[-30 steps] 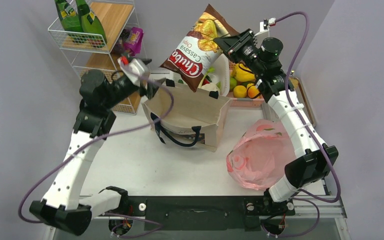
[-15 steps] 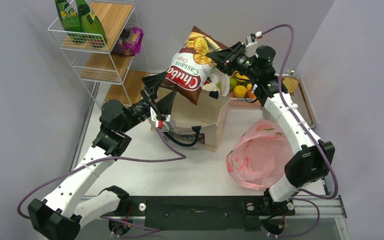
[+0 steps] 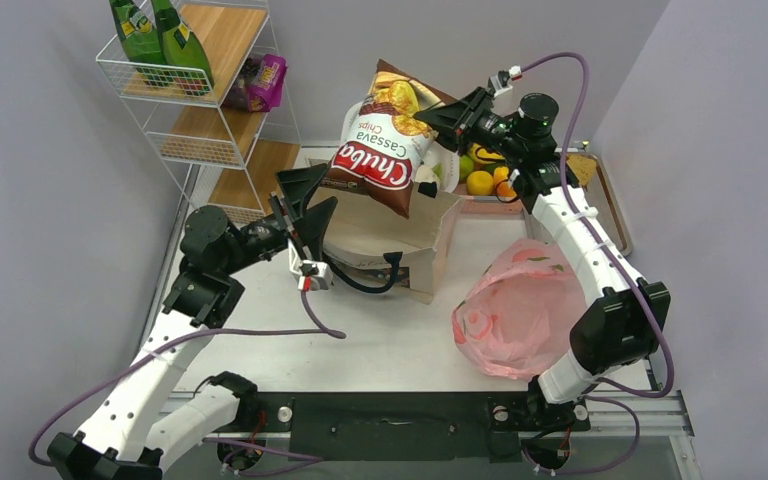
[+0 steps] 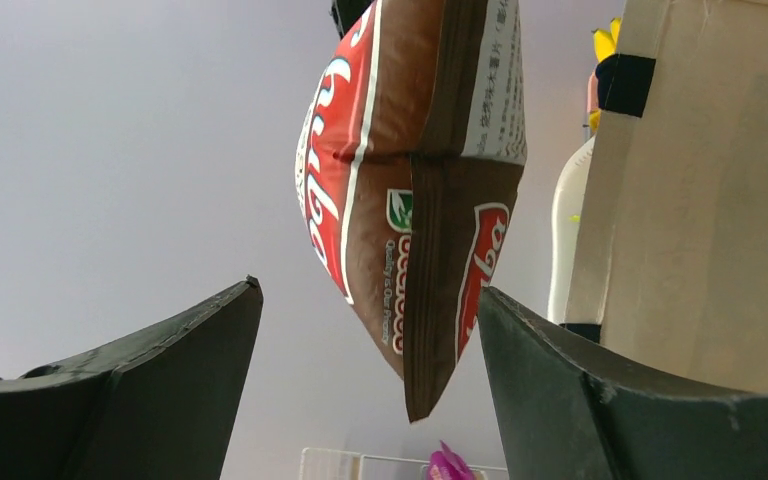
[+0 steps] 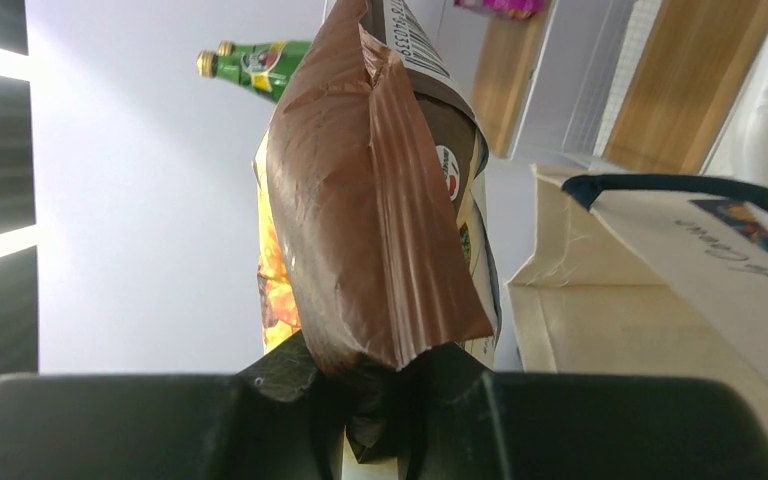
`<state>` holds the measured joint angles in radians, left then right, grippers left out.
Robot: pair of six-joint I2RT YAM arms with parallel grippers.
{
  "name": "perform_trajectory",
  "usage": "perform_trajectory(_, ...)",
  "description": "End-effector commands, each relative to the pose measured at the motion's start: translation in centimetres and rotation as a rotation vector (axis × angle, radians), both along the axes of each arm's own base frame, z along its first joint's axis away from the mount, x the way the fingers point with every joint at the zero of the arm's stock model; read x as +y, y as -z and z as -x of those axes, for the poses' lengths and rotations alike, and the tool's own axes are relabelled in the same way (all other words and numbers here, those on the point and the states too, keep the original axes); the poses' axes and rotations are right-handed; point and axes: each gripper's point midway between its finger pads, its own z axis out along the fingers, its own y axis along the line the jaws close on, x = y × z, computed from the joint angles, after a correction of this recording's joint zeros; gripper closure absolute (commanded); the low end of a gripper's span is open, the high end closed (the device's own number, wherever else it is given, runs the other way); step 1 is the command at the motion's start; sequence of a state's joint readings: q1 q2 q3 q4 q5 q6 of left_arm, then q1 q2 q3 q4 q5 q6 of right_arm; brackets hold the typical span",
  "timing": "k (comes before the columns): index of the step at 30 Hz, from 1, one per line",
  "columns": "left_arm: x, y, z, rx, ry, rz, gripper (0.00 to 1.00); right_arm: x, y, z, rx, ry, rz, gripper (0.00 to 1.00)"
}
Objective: Untie the knot of the grocery bags and take out the mixed food
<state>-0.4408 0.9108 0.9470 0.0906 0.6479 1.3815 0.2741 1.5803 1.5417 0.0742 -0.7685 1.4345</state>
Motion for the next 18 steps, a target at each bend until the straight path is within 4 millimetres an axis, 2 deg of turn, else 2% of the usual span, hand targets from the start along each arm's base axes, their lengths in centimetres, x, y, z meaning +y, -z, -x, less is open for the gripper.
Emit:
perform_trajectory(1,0.0,0.4,2.4,-0.07,0.081,-0.063,0.23,0.5,-2.5,2.9,-0.057,-0.148,-0.062,1.0)
perform_trajectory(7,-0.4,1.3,3.5,-0.083,0.133,-0.106,0.23,1.6,-1.6,4.9,-0.008,-0.28,-0.072,1.0)
perform_trajectory(13,-2.5,1.7,5.0,-0.127,0.234,-0.135,0.22,2.7,-1.0,6.6,0.023,-0.353,-0.063,1.0)
perform_trajectory(15,-3.2,1.3,5.4,-0.148,0.262,-0.133,0.22,3.0,-0.8,6.9,0.033,-0.363,-0.061,1.0)
perform_trajectory(18,-4.3,-0.2,6.1,-0.189,0.291,-0.106,0.22,3.5,-0.4,7.3,0.046,-0.373,-0.057,1.0)
